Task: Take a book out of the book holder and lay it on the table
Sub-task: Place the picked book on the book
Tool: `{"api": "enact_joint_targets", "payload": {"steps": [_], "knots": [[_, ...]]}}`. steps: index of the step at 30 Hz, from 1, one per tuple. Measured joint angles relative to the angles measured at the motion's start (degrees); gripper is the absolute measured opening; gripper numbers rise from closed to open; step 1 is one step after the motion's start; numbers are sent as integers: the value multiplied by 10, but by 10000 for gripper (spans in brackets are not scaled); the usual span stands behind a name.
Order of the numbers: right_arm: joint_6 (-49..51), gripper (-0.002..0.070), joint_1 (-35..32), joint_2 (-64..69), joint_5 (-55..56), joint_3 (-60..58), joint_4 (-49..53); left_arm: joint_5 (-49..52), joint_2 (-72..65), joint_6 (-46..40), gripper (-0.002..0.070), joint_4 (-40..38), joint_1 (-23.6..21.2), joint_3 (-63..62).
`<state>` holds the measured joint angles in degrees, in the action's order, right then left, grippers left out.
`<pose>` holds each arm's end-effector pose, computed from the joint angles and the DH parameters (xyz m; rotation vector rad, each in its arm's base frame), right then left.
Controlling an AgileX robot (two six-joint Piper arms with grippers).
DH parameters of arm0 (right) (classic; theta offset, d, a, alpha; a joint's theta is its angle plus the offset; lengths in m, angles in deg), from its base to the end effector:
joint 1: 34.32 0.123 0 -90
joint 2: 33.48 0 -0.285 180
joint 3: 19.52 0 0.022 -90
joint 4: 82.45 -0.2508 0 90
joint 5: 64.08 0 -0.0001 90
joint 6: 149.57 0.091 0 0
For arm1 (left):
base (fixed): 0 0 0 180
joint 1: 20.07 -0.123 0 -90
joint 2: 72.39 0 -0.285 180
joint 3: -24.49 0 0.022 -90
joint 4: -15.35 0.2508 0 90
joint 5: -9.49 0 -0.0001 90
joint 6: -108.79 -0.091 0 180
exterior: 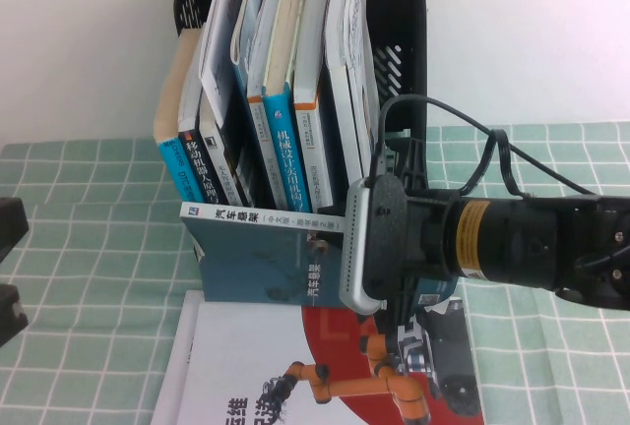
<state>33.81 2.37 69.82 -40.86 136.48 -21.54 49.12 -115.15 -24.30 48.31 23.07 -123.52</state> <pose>0.2664 0.2375 0.2290 -1.5778 1.2127 0.1437 0.0999 -0.0503 0.3751 0.1392 1.9064 -0.4161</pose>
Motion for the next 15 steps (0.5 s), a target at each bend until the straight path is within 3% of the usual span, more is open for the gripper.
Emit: {"api": "enact_joint_targets", "payload": {"steps": [3, 9, 15], "knots": [[15, 192, 0, 1, 5, 0, 0, 0, 0, 1, -2, 0, 0, 0], [146, 443, 0, 2, 33, 0, 49, 0, 0, 1, -3, 0, 0, 0], [345, 483, 0, -34, 89, 0, 263, 0, 0, 1, -3, 0, 0, 0]]}}
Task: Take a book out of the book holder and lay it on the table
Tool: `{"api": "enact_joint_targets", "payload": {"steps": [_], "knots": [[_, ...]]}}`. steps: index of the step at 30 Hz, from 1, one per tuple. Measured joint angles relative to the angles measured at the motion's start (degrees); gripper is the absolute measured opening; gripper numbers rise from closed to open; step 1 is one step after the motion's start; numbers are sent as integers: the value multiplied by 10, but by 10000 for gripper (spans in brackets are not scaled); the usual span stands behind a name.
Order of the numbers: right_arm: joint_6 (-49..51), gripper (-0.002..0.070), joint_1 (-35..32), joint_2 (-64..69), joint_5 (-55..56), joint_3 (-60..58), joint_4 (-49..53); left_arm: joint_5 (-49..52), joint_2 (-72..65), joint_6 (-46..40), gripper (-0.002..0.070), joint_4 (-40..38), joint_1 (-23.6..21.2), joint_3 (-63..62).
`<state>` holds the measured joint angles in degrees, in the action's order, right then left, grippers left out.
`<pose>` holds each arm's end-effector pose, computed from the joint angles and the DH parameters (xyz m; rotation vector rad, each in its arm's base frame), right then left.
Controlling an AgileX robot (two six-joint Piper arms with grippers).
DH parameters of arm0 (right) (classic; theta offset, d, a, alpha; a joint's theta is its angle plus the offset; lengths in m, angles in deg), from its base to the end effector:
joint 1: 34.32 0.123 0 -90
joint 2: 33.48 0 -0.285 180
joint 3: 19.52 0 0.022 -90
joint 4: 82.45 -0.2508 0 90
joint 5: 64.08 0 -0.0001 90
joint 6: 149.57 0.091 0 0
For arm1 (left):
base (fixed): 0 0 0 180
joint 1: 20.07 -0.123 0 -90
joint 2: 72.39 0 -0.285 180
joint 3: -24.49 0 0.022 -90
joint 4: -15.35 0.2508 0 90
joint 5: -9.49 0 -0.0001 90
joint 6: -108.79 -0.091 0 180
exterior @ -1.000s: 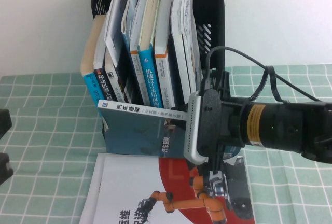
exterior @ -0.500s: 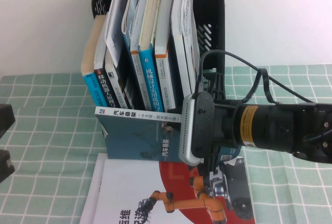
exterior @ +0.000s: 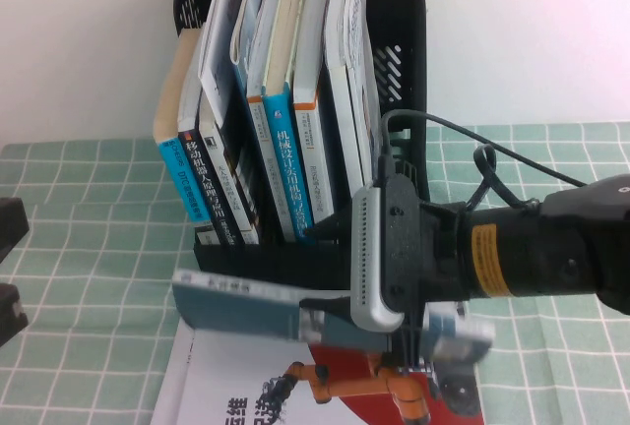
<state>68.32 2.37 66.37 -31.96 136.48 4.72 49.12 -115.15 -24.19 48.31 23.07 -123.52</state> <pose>0.2395 0.2386 0.2414 -1.6259 1.2808 0.4653 0.0999 -0.0503 0.3751 0.1374 1.9067 -0.4173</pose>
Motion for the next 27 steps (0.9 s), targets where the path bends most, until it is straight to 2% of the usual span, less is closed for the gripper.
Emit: {"api": "enact_joint_targets", "payload": {"steps": [4, 9, 11, 13, 16, 18, 19, 23, 25, 27], "knots": [[112, 486, 0, -28, 46, 0, 105, 0, 0, 1, -3, -1, 0, 0], [179, 480, 0, -35, 102, 0, 135, 0, 1, 1, -2, -8, 0, 0], [184, 449, 0, -37, 109, 0, 137, 0, 1, 1, -3, -11, 0, 0], [178, 372, 0, -44, 92, 0, 143, 0, 1, 1, -3, -11, 0, 0], [133, 210, 0, -71, 6, 0, 144, 0, 1, 1, -3, -11, 0, 0], [94, 95, 0, -101, -89, 5, 144, 0, 1, 1, -3, -11, 0, 0], [85, 66, 0, -116, -147, 10, 144, 0, 1, 1, -3, -11, 0, 0], [17, 11, -1, -170, -395, 28, 101, 3, 1, 1, -3, -11, 0, 0], [-80, 4, -2, -189, -508, 43, -9, 9, 1, 1, -3, -8, 0, 0], [-229, 1, -3, -202, -637, 71, -169, 16, 1, 1, -3, -2, 0, 0]]}}
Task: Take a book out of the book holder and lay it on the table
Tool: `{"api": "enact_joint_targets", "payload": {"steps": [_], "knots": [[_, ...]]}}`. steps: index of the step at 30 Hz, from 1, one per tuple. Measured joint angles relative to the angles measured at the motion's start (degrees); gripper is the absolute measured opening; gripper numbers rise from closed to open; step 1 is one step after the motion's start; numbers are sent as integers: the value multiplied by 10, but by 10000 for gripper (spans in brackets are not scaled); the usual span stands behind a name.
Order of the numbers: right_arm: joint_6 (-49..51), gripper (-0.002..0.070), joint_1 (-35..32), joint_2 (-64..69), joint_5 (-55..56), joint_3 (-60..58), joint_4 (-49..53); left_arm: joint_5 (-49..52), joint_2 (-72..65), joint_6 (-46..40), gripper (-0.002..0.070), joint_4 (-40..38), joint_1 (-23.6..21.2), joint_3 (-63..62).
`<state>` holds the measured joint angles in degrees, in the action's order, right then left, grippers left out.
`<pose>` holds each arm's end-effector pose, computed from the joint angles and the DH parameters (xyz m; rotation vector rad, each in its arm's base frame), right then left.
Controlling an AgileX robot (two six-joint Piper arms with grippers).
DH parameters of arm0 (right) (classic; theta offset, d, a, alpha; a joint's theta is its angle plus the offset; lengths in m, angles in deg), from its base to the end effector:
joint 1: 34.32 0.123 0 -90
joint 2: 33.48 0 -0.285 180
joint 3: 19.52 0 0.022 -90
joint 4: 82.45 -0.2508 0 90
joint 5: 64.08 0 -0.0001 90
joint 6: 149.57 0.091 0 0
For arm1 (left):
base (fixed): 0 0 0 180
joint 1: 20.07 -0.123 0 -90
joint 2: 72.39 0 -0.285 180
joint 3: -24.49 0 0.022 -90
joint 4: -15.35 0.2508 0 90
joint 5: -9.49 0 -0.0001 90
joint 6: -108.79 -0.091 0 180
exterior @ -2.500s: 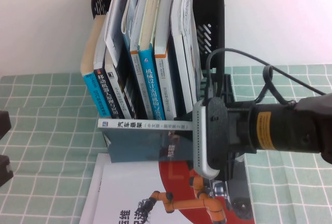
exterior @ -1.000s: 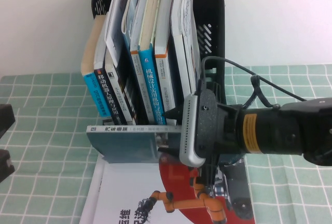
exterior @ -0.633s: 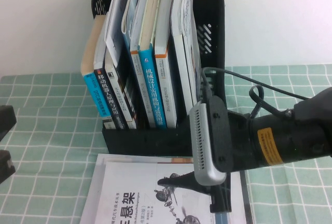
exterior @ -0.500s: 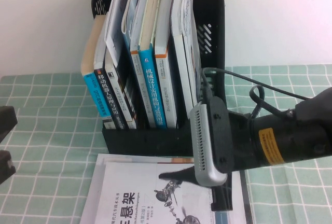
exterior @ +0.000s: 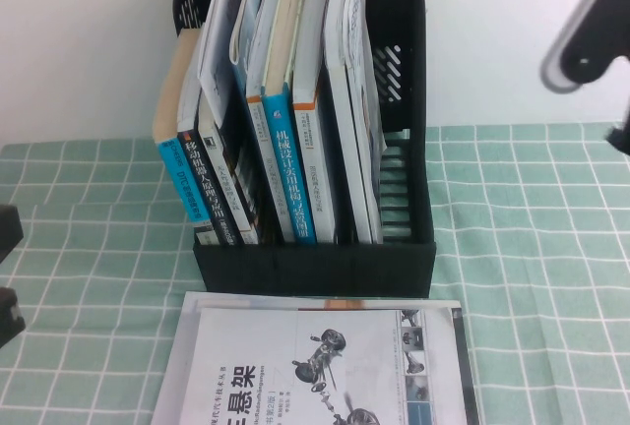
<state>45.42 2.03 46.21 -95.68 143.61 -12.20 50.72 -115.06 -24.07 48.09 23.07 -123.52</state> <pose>0.2488 0.1272 0.3717 -1.0492 1.5873 -0.6739 0.0994 -0.0486 0.3731 0.1246 1.9299 -0.4036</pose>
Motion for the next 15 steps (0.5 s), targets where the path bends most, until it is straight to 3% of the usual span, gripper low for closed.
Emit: {"api": "enact_joint_targets", "payload": {"steps": [3, 7, 10, 15], "knots": [[-173, 0, 0, -5, -189, 38, -212, 5, 0, 0, -2, 13, 0, 0], [-287, -1, 0, -26, -290, 29, -424, -7, 0, -1, -3, 43, 0, 0], [-340, -1, 0, -72, -259, -16, -547, -42, 2, 0, -2, 78, 0, 8], [-424, -1, 0, -182, -107, -152, -703, -147, 23, 0, -3, 124, 0, 58]]}}
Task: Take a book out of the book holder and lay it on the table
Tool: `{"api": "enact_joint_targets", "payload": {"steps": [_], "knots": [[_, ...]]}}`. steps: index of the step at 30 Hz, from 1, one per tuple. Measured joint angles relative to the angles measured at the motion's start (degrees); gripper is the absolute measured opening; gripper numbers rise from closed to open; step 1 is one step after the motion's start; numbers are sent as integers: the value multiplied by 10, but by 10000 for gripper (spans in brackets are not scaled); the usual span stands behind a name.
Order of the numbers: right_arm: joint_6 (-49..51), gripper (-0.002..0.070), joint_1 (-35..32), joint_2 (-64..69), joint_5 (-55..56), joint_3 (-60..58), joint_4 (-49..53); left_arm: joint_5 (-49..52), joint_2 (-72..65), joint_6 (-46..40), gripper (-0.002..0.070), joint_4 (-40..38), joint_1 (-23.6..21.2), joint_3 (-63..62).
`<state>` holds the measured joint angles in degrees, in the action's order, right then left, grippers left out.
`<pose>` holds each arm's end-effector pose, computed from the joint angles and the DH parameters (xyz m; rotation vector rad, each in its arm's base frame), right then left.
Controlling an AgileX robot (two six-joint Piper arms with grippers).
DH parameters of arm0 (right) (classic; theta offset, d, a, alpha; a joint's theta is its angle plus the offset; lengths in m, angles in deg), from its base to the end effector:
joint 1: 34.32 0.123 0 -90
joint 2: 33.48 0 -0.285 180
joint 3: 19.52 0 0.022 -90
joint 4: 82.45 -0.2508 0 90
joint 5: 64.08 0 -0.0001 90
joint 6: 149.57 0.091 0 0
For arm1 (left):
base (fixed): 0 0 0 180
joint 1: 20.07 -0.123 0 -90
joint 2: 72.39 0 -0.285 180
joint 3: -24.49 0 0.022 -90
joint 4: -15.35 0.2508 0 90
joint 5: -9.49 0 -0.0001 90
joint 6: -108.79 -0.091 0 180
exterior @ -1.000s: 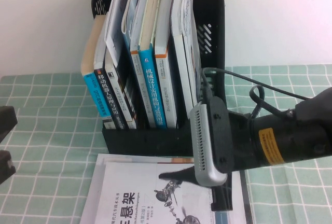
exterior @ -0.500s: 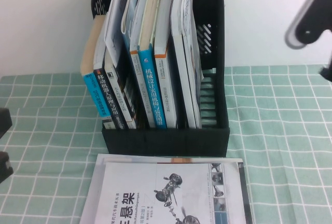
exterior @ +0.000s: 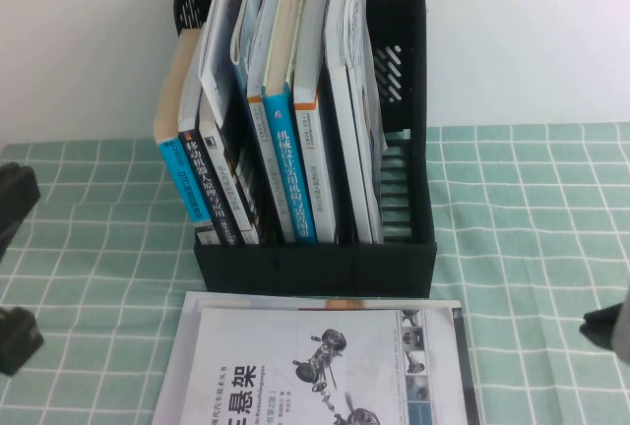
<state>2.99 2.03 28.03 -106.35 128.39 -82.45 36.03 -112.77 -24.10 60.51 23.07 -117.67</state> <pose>0.1442 0.1061 0.3143 -1.2536 2.0144 0.0747 0.0996 -0.0538 0.3689 0.3234 1.6787 -0.3545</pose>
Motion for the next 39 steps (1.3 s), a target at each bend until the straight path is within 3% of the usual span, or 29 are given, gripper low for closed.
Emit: {"api": "enact_joint_targets", "payload": {"steps": [5, 10, 17, 31, 39], "knots": [[-109, -1, 0, -104, 130, -129, -154, -101, 40, 0, -3, 30, 0, 69], [-157, -1, 0, -210, 182, -208, -258, -202, 69, 5, -3, 36, 0, 133], [-163, -1, 0, -272, 187, -271, -273, -285, 76, 20, -3, 44, 0, 182], [-168, -1, 0, -272, 82, -295, -273, -298, 76, 43, -3, 44, 0, 191], [-169, -1, 0, -272, 75, -295, -273, -299, 76, 44, -3, 44, 0, 192]]}}
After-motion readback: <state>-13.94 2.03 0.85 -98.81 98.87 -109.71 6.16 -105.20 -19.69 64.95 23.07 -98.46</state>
